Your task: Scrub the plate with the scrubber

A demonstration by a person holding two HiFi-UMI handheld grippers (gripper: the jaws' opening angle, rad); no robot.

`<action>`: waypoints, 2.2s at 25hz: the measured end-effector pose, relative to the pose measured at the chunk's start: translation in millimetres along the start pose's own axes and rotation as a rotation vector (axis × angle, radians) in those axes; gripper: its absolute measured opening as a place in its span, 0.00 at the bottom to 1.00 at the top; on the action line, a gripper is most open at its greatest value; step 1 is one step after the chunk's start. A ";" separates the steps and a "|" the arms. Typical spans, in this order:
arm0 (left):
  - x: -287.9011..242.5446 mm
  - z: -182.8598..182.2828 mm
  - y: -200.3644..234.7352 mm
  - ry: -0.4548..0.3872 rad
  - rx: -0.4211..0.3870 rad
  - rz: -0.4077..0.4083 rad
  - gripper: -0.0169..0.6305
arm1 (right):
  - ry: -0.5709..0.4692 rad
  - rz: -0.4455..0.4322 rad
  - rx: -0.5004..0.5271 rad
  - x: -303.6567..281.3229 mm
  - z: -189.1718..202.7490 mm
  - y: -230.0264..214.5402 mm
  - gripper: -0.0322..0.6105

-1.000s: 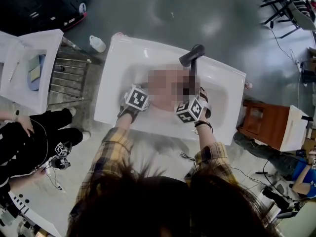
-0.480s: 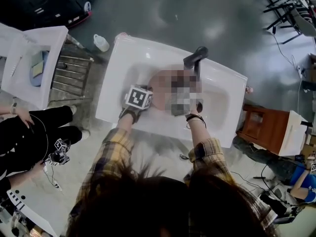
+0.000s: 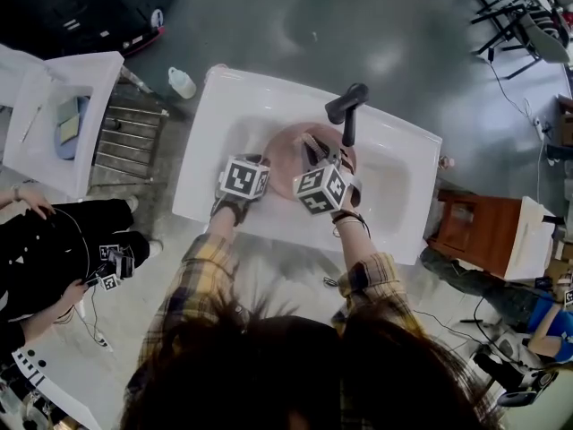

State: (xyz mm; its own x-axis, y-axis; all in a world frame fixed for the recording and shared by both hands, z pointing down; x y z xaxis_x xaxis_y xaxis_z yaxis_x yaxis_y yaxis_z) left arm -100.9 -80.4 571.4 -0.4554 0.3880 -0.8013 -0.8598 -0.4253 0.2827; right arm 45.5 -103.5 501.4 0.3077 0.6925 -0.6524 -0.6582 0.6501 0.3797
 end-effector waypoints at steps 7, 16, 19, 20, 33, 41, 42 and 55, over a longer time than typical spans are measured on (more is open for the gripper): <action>20.5 3.2 -5.1 -0.055 -0.012 -0.026 0.11 | -0.056 0.012 -0.052 26.7 -13.5 -6.1 0.18; 62.2 -27.7 -19.8 -0.251 -0.049 -0.041 0.11 | -0.160 0.023 -0.154 71.8 -36.8 -28.4 0.18; 81.7 -49.9 -30.6 -0.334 -0.088 -0.033 0.11 | -0.199 0.015 -0.202 89.2 -45.2 -35.4 0.18; 87.9 -57.6 -34.5 -0.357 -0.105 -0.029 0.11 | -0.215 0.017 -0.207 95.0 -48.5 -37.9 0.18; 176.7 -129.5 -112.4 -0.653 -0.271 0.089 0.08 | -0.468 0.040 -0.416 186.1 -72.5 -83.1 0.18; 212.5 -141.8 -139.6 -0.748 -0.304 0.196 0.06 | -0.605 0.023 -0.496 220.8 -82.6 -91.0 0.18; 216.0 -143.1 -141.9 -0.761 -0.304 0.205 0.06 | -0.614 0.019 -0.491 223.9 -84.3 -91.3 0.18; 237.3 -153.6 -156.3 -0.836 -0.357 0.243 0.05 | -0.670 -0.003 -0.501 240.3 -91.3 -100.2 0.18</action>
State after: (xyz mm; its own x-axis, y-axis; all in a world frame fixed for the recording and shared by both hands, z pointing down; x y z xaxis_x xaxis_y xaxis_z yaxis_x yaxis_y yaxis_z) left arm -39.1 -47.4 256.1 -0.7506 0.6577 -0.0637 -0.6604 -0.7438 0.1032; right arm 122.6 -30.7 246.7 0.5491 0.8333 -0.0649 -0.8356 0.5459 -0.0607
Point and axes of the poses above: the fingertips, and each gripper's own axes: x backward along the fingers, y to its left, z out of its underside, the point moved 7 cm from there along x, backward along the fingers, and after that the axes turned 3 degrees about -y, right-handed, at the moved point
